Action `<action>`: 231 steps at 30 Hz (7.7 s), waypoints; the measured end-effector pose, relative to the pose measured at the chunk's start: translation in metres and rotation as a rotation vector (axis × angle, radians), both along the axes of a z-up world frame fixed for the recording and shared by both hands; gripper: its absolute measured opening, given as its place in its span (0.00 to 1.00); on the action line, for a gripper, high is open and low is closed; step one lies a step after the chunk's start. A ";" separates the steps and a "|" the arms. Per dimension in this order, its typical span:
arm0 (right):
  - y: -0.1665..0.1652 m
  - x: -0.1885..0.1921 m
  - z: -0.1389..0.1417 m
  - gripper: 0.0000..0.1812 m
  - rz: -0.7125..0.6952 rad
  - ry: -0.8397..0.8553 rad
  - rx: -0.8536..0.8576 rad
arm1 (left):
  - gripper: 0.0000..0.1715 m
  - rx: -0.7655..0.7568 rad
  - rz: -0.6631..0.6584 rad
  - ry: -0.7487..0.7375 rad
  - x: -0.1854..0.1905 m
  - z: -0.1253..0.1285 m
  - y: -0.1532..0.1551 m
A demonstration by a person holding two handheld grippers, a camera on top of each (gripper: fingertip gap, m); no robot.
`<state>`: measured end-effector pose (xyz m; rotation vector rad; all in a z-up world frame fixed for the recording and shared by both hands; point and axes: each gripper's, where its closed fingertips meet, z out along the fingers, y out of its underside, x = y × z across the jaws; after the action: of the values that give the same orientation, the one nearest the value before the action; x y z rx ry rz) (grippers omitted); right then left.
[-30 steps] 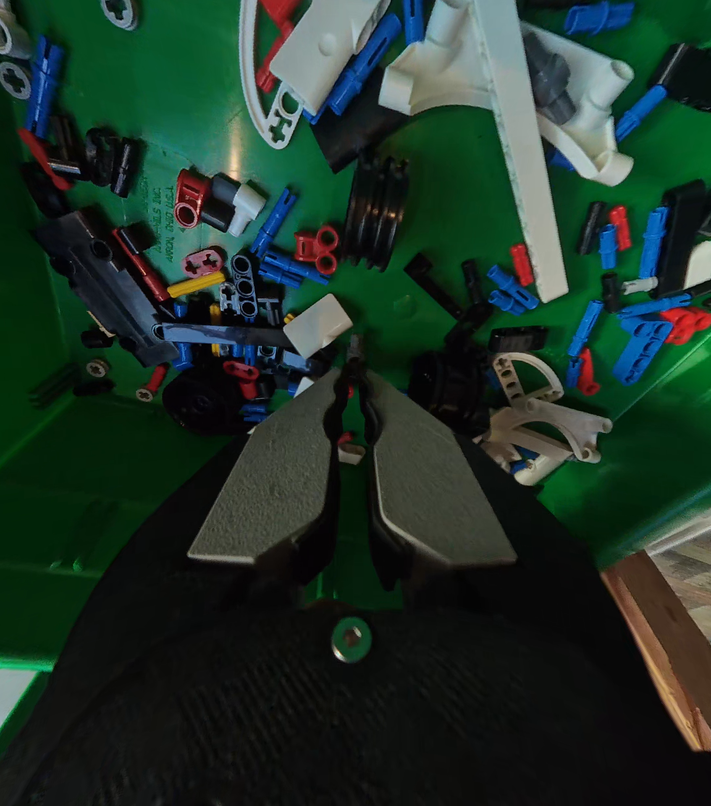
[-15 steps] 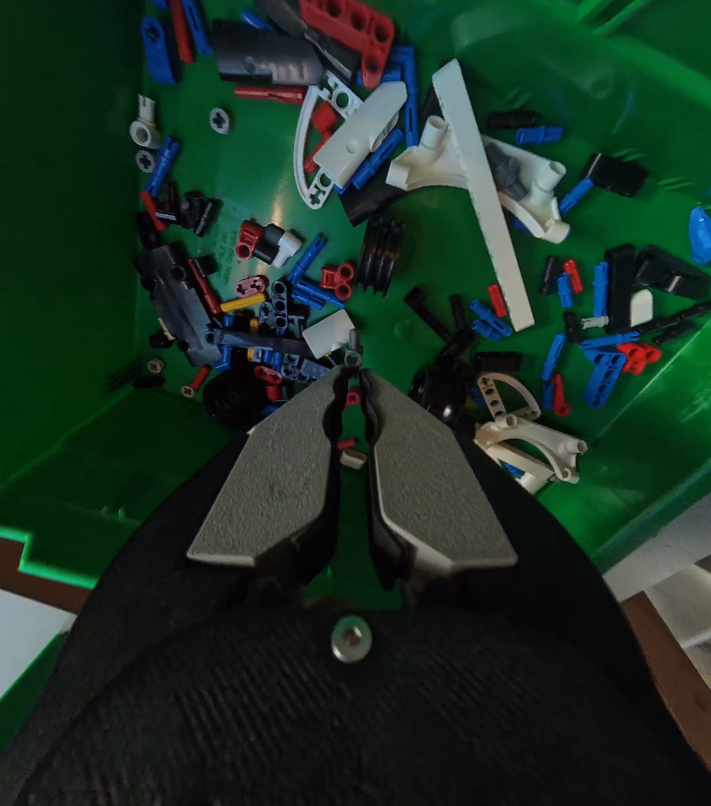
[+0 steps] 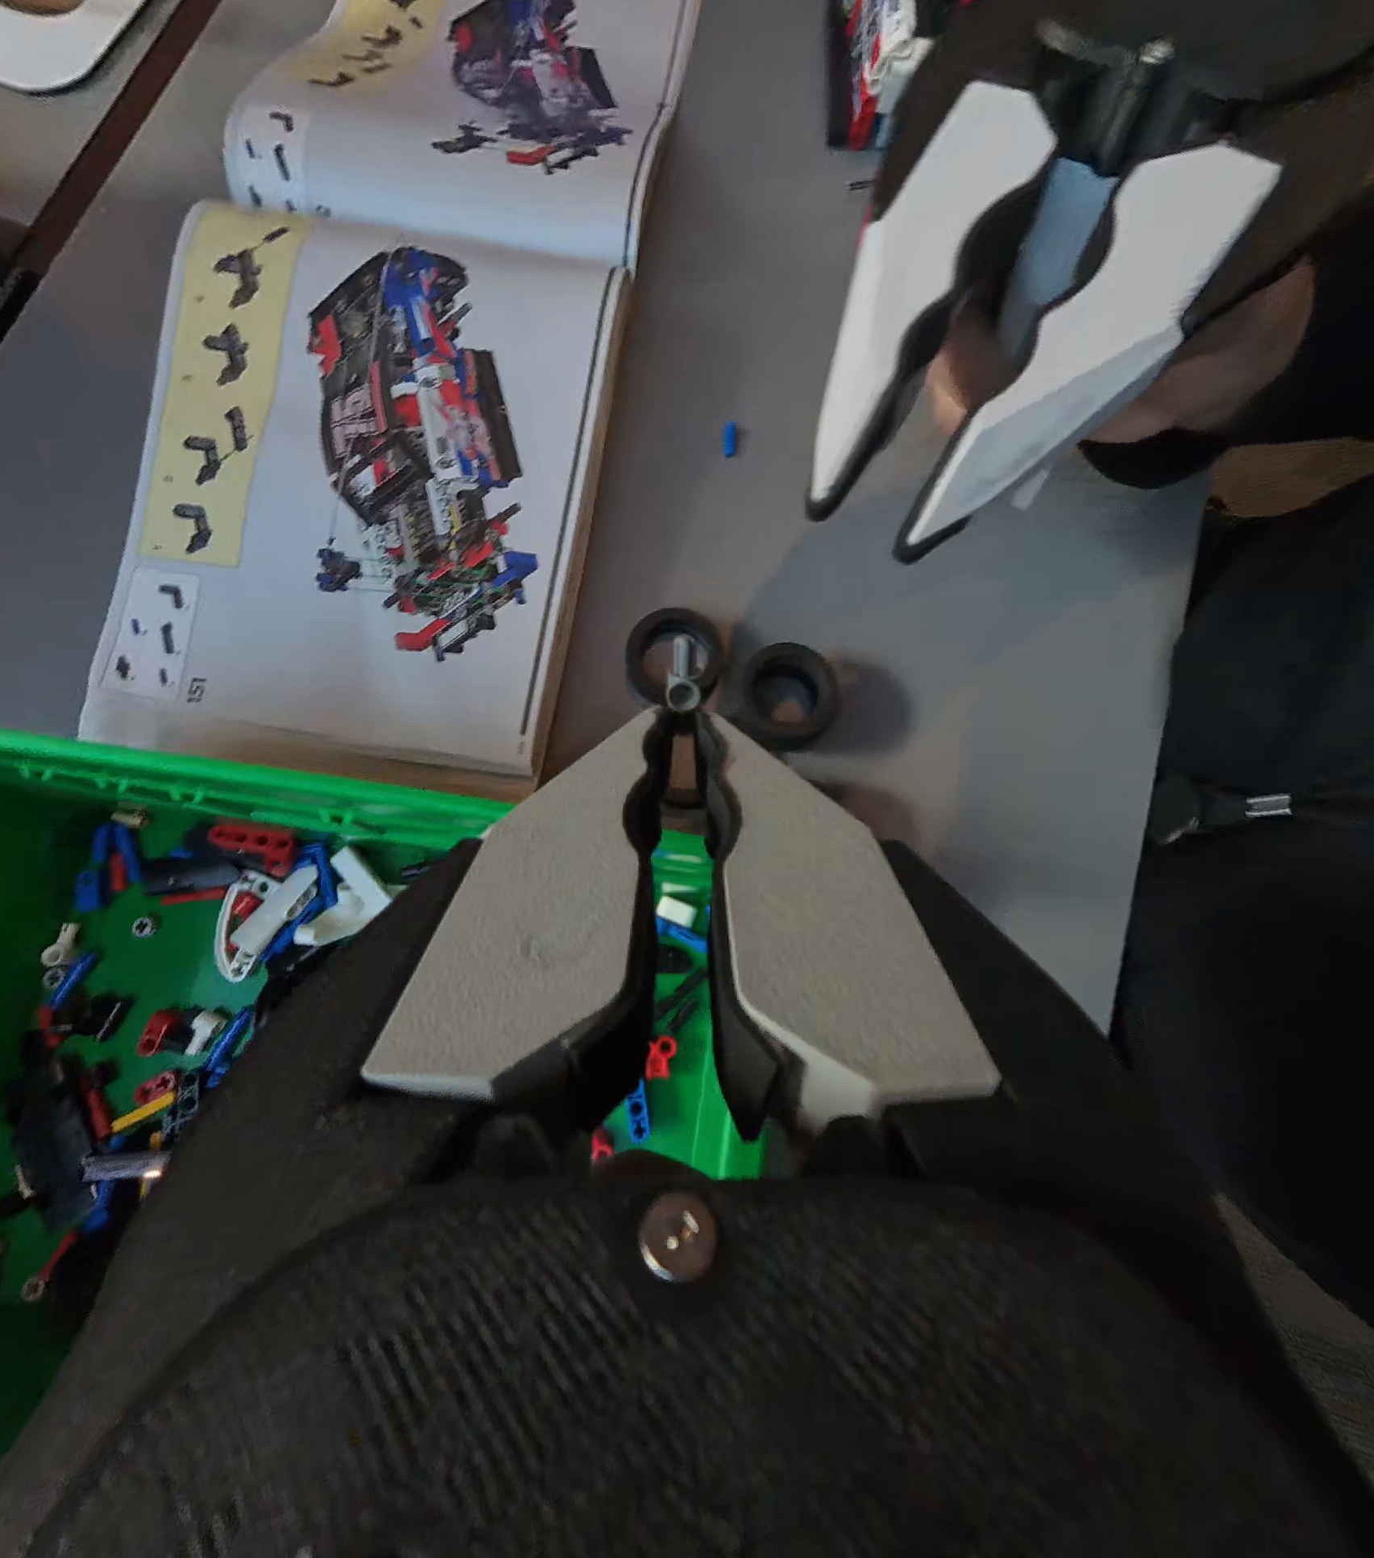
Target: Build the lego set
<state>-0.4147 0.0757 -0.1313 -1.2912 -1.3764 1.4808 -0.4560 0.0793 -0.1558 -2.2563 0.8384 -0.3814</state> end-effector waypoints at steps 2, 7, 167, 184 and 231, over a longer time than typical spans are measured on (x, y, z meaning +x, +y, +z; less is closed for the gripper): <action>-0.007 -0.005 0.009 0.10 0.063 0.019 -0.055 | 0.01 0.022 -0.036 0.018 0.016 -0.001 -0.007; -0.010 0.000 0.012 0.10 0.081 0.019 -0.062 | 0.01 0.086 -0.062 0.013 0.037 0.006 -0.016; 0.063 0.058 -0.073 0.09 -0.320 -0.123 -0.038 | 0.02 -0.414 0.156 0.363 -0.098 -0.129 -0.043; 0.000 -0.003 -0.024 0.07 -0.015 -0.069 0.002 | 0.01 0.336 0.069 0.309 -0.007 -0.019 -0.010; 0.066 0.083 -0.141 0.02 -0.419 -0.638 0.550 | 0.15 0.247 0.616 0.150 0.009 -0.029 0.028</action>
<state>-0.3317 0.1419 -0.2722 -1.6019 -1.6113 0.3616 -0.4474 0.1078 -0.1850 -2.1890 0.2104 0.1703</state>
